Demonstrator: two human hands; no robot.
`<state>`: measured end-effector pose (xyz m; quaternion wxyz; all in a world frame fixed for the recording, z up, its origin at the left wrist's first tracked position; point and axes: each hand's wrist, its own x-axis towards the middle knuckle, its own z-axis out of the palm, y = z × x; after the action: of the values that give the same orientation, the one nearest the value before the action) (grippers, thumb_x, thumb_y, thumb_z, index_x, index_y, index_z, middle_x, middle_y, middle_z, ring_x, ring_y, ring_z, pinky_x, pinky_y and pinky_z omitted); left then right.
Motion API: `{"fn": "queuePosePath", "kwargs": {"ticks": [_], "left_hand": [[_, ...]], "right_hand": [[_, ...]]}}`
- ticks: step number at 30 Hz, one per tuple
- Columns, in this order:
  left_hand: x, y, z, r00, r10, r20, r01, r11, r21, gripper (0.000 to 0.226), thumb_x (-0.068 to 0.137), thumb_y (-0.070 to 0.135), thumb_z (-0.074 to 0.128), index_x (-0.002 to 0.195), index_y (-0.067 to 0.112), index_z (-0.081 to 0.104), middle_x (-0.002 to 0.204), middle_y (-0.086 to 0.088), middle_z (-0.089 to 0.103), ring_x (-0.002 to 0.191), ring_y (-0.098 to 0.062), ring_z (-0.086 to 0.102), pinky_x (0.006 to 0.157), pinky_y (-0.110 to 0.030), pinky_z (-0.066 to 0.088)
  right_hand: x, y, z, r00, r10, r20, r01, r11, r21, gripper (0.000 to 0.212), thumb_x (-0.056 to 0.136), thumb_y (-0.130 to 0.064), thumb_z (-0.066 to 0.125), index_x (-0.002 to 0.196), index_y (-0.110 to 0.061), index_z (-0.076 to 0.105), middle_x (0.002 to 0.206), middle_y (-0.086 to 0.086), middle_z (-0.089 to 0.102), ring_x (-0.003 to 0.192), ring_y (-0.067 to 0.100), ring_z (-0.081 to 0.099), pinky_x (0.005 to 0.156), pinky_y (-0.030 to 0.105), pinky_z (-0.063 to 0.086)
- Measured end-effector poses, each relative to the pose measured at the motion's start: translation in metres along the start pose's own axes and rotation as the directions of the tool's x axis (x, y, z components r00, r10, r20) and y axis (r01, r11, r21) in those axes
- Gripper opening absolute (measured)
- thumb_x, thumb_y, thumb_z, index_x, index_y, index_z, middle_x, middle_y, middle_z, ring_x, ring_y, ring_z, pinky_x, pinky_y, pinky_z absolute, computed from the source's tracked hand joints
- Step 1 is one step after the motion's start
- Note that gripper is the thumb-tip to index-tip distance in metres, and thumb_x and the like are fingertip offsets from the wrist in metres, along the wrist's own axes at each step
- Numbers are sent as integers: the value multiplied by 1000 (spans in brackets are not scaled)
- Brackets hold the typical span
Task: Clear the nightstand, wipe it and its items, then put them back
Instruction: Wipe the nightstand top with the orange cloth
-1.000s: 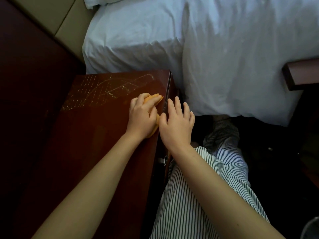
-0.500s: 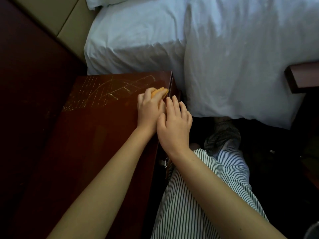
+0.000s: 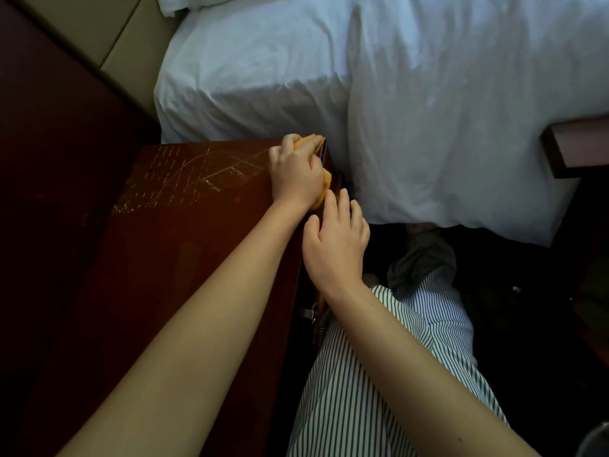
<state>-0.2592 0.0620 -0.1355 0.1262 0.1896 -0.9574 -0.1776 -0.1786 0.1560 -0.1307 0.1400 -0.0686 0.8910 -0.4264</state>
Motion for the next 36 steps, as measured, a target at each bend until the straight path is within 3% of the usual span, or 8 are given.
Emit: {"fn": "queuePosePath", "kwargs": {"ticks": [6, 11, 17, 22, 26, 31, 36], "left_hand": [[-28, -6, -9, 997, 57, 52, -56, 998, -30, 38, 91, 12, 45, 123, 26, 60, 134, -8, 46, 117, -29, 38, 98, -29, 31], [-82, -35, -32, 994, 94, 59, -91, 995, -39, 38, 92, 11, 47, 125, 25, 59, 133, -5, 49, 117, -26, 38, 94, -22, 27], [-82, -81, -54, 994, -112, 7, 112, 994, 10, 39, 94, 14, 43, 129, 26, 54, 136, -7, 44, 120, -26, 35, 97, -27, 28], [-43, -61, -38, 978, -201, -56, 203, 979, 31, 39, 94, 15, 41, 131, 24, 53, 138, -6, 42, 122, -27, 35, 102, -33, 30], [-34, -44, -28, 988, -148, -40, 149, 989, 21, 39, 94, 15, 41, 130, 24, 54, 137, -6, 44, 122, -27, 36, 102, -35, 32], [-76, -57, -39, 996, 66, 54, -66, 998, -11, 40, 92, 10, 45, 127, 25, 57, 135, -6, 47, 120, -27, 37, 97, -27, 29], [-98, -93, -61, 999, -4, 36, 4, 1000, 13, 39, 94, 12, 44, 128, 26, 56, 132, -6, 47, 119, -25, 37, 95, -26, 29]], "right_hand": [[-2, 0, -2, 997, -13, -76, 17, 998, 54, 52, 99, -22, 33, 149, -15, 21, 158, 4, 14, 144, 19, 7, 114, 36, 2], [-7, -2, 0, 999, -28, -19, 29, 999, 26, 52, 99, -22, 33, 149, -15, 23, 157, 5, 16, 144, 20, 8, 114, 36, 2], [-9, 0, 2, 995, -59, 82, 65, 996, -69, 53, 100, -27, 31, 150, -19, 17, 158, 3, 11, 145, 22, 4, 115, 39, 0], [-6, -3, 7, 996, -70, 64, 77, 991, -109, 53, 100, -27, 31, 150, -19, 18, 158, 4, 13, 145, 24, 6, 115, 39, 2], [-7, -5, 10, 994, -79, 70, 87, 989, -118, 53, 99, -27, 31, 150, -19, 19, 158, 4, 13, 145, 23, 6, 115, 39, 2], [-8, -6, 11, 994, -82, 71, 90, 988, -127, 53, 100, -27, 30, 150, -19, 18, 158, 3, 12, 145, 23, 6, 115, 38, 2], [-9, -4, 9, 992, -87, 88, 98, 988, -121, 53, 100, -28, 30, 150, -20, 18, 158, 2, 12, 145, 23, 4, 115, 38, 0]]}}
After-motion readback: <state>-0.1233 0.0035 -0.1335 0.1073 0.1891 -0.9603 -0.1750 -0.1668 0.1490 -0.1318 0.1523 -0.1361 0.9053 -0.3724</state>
